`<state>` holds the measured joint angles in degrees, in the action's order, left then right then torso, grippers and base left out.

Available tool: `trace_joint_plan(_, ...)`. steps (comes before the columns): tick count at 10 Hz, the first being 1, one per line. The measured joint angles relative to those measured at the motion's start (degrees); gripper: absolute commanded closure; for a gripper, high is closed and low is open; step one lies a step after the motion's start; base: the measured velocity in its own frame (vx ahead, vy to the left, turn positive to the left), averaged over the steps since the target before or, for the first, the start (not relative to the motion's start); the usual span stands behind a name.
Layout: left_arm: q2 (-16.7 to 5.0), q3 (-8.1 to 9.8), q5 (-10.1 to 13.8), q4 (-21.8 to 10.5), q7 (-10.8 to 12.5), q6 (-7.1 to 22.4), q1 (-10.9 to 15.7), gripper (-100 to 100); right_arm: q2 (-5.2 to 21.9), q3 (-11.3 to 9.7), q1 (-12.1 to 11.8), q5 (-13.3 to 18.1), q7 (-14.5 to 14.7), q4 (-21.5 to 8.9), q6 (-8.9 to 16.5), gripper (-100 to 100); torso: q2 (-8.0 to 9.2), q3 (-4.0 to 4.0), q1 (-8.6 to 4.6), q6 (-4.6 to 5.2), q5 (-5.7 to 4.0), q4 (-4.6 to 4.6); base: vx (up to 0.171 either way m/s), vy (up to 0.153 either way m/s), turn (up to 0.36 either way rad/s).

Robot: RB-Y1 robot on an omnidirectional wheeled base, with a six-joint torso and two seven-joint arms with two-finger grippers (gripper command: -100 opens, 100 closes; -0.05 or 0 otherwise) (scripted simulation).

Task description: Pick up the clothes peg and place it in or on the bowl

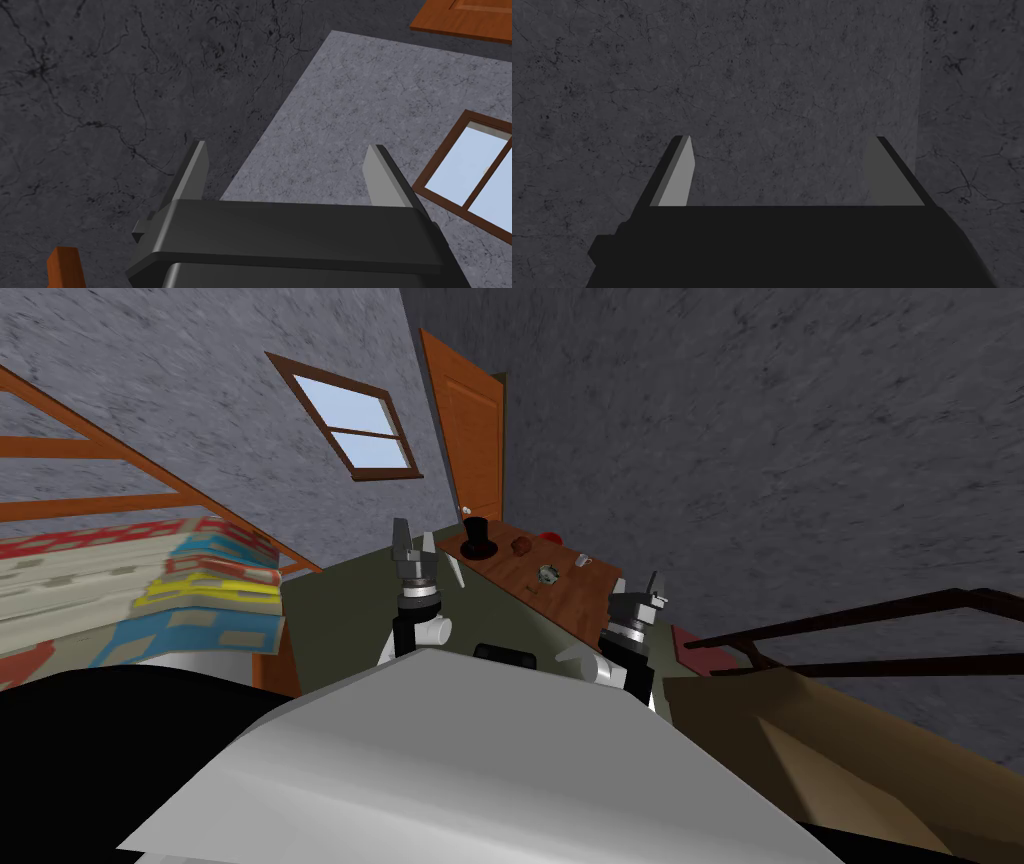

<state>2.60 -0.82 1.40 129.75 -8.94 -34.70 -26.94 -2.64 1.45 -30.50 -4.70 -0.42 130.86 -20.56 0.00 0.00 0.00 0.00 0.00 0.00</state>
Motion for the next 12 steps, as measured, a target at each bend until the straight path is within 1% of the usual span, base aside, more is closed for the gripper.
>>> trace_joint_plan(1, 0.0, 0.0, 0.0, 0.0, 0.0, 0.0, 0.0, 0, 1.5, -0.3, 0.1, 0.3, 0.1, -0.1, 0.0, -100, -0.02, -0.01, 0.02, -0.01, 0.0, 0.0, 0.019, 0.017, 0.068)
trace_joint_plan(2, 0.0, 0.0, 0.0, 0.0, 0.0, 0.0, 0.0, 0, 3.3, -0.3, 0.6, 0.6, 0.1, -0.7, 0.0, -100, -0.07, -0.04, 0.04, -0.01, 0.01, -0.01, 0.02, 0.016, 0.026)
trace_joint_plan(3, 0.0, 0.0, 0.0, 0.0, 0.0, 0.0, 0.0, 0, 4.5, -0.4, 0.6, 0.8, 0.0, -1.2, -0.3, -100, -0.07, -0.04, 0.04, 0.0, 0.01, -0.02, 0.023, 0.028, 0.067)
trace_joint_plan(5, 0.0, 0.0, 0.0, 0.0, 0.0, 0.0, 0.0, 0, 7.9, -1.0, 1.2, 1.6, 0.1, -2.3, -0.9, -100, -0.12, -0.07, 0.13, -0.02, 0.03, -0.03, 0.028, 0.033, 0.078)
trace_joint_plan(6, 0.0, 0.0, 0.0, 0.0, 0.0, 0.0, 0.0, 0, 9.0, -1.1, 1.5, 1.9, 0.1, -2.8, -1.1, -100, -0.11, -0.06, 0.09, 0.0, 0.02, -0.03, 0.023, 0.025, 0.091)
trace_joint_plan(8, 0.0, 0.0, 0.0, 0.0, 0.0, 0.0, 0.0, 0, 12.2, -2.0, 2.3, 3.1, 0.2, -4.5, -1.8, -100, -0.14, -0.08, 0.13, -0.02, 0.03, -0.03, 0.034, 0.037, 0.107)
trace_joint_plan(9, 0.0, 0.0, 0.0, 0.0, 0.0, 0.0, 0.0, 0, 13.3, -2.2, 2.6, 3.5, 0.2, -5.1, -2.1, -100, -0.13, -0.08, 0.13, 0.0, 0.03, -0.03, 0.038, 0.046, 0.136)
trace_joint_plan(10, 0.0, -0.01, 0.0, 0.0, 0.0, 0.0, 0.0, 0, 15.0, -2.4, 3.1, 4.0, 0.2, -6.3, -2.7, -100, -0.16, -0.09, 0.16, -0.02, 0.03, -0.03, 0.048, 0.055, 0.187)
trace_joint_plan(11, 0.0, -0.01, 0.0, 0.0, 0.0, 0.0, 0.0, 0, 16.9, -2.8, 3.9, 4.8, 0.2, -7.6, -3.3, -100, -0.19, -0.11, 0.19, -0.02, 0.04, -0.04, 0.041, 0.036, 0.06)
trace_joint_plan(12, 0.0, 0.0, 0.0, 0.0, 0.0, 0.0, 0.0, 0, 18.0, -3.1, 4.5, 5.2, 0.2, -8.3, -3.5, -100, -0.17, -0.1, 0.15, 0.01, 0.04, -0.04, 0.047, 0.03, 0.139)
